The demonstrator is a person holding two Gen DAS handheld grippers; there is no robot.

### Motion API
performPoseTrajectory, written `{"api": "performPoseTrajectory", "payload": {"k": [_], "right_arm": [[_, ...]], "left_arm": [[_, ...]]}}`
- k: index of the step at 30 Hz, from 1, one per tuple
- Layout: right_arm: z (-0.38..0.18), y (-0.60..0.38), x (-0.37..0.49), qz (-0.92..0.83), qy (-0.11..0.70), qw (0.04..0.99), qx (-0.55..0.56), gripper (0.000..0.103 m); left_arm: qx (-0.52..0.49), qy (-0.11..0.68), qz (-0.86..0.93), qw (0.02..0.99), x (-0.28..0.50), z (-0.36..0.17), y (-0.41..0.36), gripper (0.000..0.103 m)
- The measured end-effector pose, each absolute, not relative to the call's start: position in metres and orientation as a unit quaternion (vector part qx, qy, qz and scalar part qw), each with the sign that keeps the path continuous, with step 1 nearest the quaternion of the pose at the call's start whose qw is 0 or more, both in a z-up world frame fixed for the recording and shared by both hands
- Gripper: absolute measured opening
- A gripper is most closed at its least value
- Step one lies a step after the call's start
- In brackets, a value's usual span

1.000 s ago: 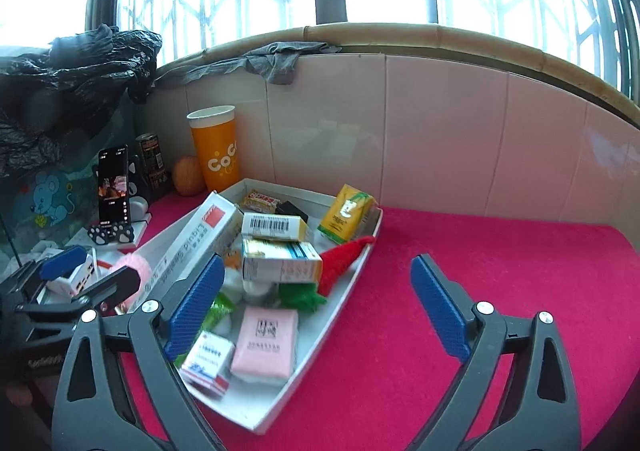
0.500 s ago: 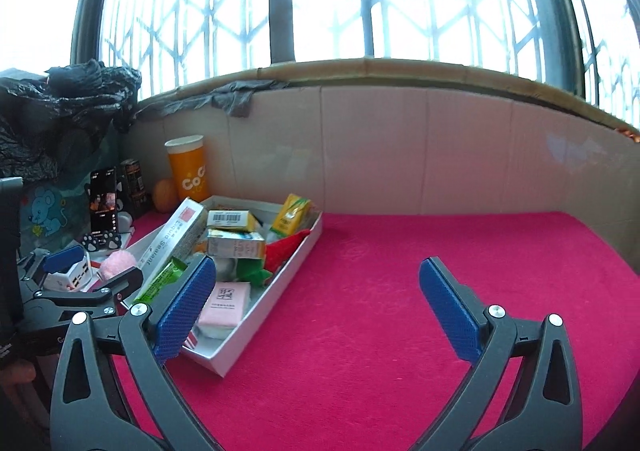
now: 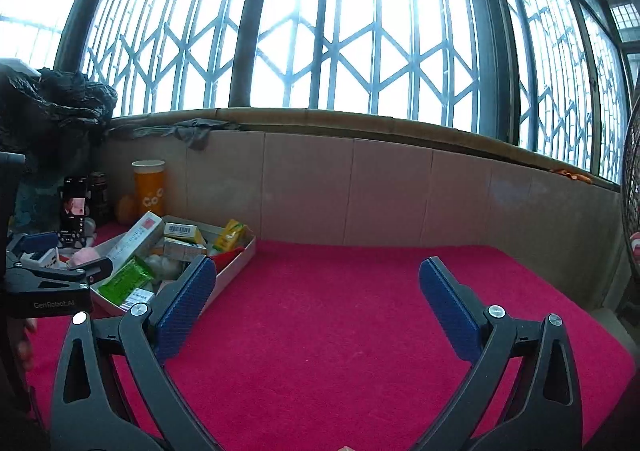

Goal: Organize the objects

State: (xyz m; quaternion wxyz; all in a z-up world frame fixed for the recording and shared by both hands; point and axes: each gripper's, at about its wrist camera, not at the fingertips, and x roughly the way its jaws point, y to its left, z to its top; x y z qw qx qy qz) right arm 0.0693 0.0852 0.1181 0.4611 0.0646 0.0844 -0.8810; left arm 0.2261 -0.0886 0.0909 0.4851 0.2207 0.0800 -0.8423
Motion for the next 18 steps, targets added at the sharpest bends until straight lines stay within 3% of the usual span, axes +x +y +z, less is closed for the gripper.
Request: {"api": "performPoseTrajectory", "payload": {"k": [10,18], "right_arm": [[0.114,0.119,0.042,-0.895,0.054,0.432,0.097,0.102],[0.110,0.136,0.034,-0.897,0.039,0.425,0.112,0.102]], "left_arm": [[0.257,0.061,-0.860,0.437,0.189,0.083,-0.059,0.103],[0.262,0.054,-0.847,0.459,0.180,0.083,-0.048,0.103]]}}
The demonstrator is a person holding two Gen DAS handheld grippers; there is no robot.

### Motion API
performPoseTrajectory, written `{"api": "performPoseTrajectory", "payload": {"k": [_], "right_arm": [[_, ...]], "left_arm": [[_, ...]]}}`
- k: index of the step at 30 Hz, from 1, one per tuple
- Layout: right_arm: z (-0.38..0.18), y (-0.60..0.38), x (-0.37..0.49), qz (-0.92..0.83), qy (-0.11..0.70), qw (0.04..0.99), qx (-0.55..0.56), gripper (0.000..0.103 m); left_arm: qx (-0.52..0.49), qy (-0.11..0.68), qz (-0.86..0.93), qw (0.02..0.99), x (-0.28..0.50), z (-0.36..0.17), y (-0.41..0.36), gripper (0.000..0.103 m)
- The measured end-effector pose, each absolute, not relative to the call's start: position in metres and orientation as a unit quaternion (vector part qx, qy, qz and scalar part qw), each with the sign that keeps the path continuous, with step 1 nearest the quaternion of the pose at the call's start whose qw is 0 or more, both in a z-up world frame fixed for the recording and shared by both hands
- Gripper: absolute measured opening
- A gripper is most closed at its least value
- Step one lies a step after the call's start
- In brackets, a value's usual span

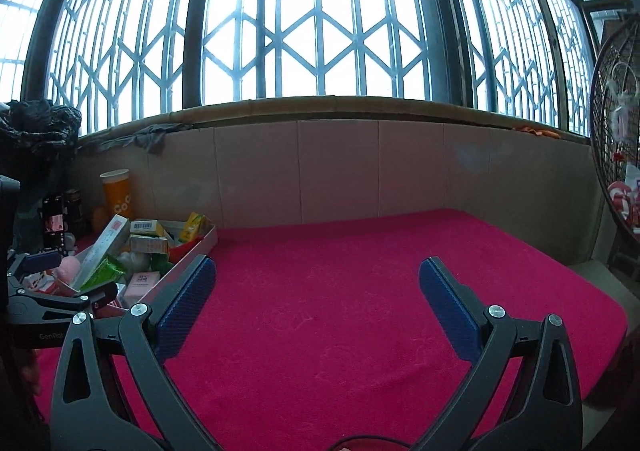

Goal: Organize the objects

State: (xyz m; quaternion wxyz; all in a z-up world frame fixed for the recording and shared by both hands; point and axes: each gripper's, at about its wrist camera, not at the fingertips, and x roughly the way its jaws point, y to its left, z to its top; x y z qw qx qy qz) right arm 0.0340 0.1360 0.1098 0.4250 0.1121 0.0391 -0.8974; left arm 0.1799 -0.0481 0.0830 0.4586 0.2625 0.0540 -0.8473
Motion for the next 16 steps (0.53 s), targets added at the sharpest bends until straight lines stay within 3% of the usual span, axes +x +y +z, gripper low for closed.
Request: {"api": "performPoseTrajectory", "payload": {"k": [16], "right_arm": [[0.095,0.161,0.007,-0.908,0.011,0.393,0.144,0.102]], "left_arm": [[0.299,0.020,-0.870,0.391,0.133,0.079,-0.032,0.103]]}}
